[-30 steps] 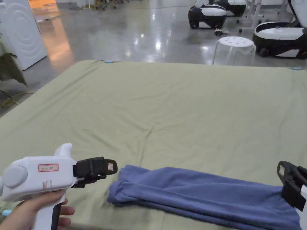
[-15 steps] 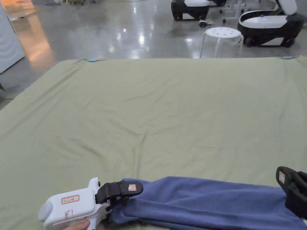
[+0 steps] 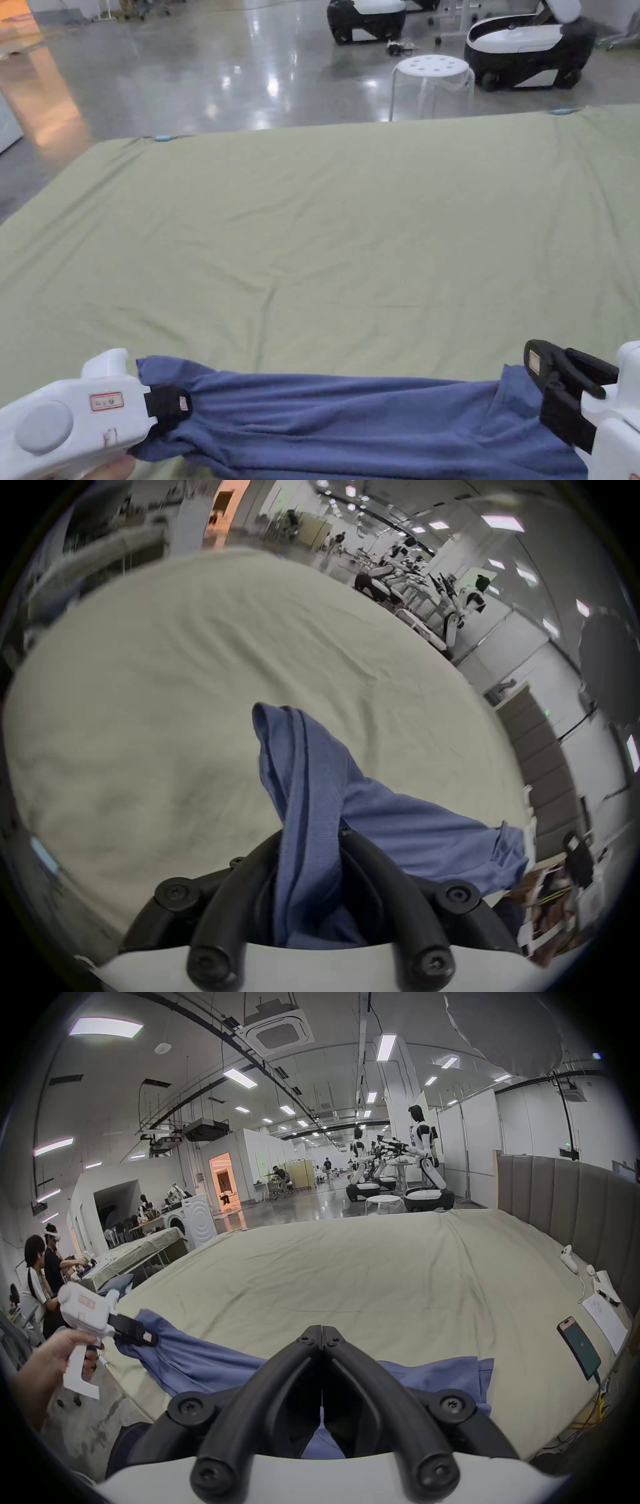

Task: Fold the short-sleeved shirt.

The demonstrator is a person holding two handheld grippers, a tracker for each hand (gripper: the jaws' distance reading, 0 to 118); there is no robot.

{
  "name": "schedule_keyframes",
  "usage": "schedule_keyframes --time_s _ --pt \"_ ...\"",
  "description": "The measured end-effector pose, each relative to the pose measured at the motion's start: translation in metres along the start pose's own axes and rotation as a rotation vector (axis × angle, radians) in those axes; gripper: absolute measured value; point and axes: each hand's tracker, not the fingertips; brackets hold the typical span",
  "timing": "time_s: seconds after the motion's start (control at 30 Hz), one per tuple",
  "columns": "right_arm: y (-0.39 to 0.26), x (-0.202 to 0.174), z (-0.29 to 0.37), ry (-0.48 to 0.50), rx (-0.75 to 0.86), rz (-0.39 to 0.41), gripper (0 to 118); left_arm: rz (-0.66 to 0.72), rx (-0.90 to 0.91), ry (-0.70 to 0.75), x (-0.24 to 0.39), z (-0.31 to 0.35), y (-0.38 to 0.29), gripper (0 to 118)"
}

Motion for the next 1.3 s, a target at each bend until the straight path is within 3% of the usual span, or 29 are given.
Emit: schedule_keyframes --time_s 0.07,0.2,0.27,0.33,0.47,0.5,0.53,0.57,0.6,0.63,0.8,0.93,0.97,1.03,1.13,1.2,1.3 --pt "-0.002 -0.001 0.000 -0.009 -0.008 0.043 1 -0.107 0.055 0.045 0.050 0.019 -0.008 8" --pt "-0.003 0.003 0.002 -0.018 -0.012 0.077 1 -0.244 0.110 -0.051 0.146 0.030 -0.039 8" --pt "-0.004 0.008 0.005 -0.003 -0.013 0.075 1 -0.321 0.076 -0.073 0.193 0.009 -0.066 8" --pt "-0.005 0.015 0.010 0.003 -0.013 0.072 1 -0.290 0.070 -0.081 0.218 -0.022 -0.092 8" --pt "-0.011 0.029 0.021 0.022 -0.016 0.040 1 -0.348 -0.095 0.006 0.240 -0.089 -0.132 11" --pt "-0.012 0.032 0.023 0.021 -0.012 0.036 1 -0.373 -0.095 0.033 0.240 -0.094 -0.136 16" --pt "-0.012 0.037 0.027 0.020 -0.002 0.018 1 -0.365 -0.063 0.016 0.239 -0.093 -0.138 28" --pt "-0.012 0.042 0.031 0.030 0.014 -0.018 1 -0.333 -0.023 -0.014 0.238 -0.085 -0.133 50" --pt "-0.012 0.046 0.033 0.042 0.022 -0.035 1 -0.293 -0.048 -0.068 0.238 -0.077 -0.128 63" --pt "-0.012 0.050 0.035 0.034 0.018 -0.027 1 -0.241 -0.067 -0.092 0.240 -0.065 -0.123 71" --pt "-0.011 0.060 0.042 0.018 0.031 -0.031 1 -0.166 0.191 -0.265 0.226 0.028 -0.100 71" --pt "-0.014 0.066 0.039 0.014 0.029 -0.066 1 -0.127 0.147 -0.104 0.197 0.007 -0.087 58" --pt "-0.014 0.066 0.038 0.014 0.025 -0.069 1 -0.108 0.100 -0.109 0.194 -0.008 -0.092 52" --pt "-0.015 0.067 0.040 0.029 0.020 -0.089 1 -0.079 0.009 -0.127 0.198 -0.042 -0.106 11" --pt "-0.015 0.066 0.045 0.037 0.024 -0.104 1 -0.090 -0.098 -0.141 0.216 -0.075 -0.137 9" --pt "-0.015 0.066 0.045 0.018 0.014 -0.084 1 -0.099 -0.031 -0.183 0.239 -0.067 -0.150 9" --pt "-0.016 0.069 0.043 0.012 -0.006 -0.079 1 -0.268 -0.066 -0.236 0.272 -0.060 -0.162 9"
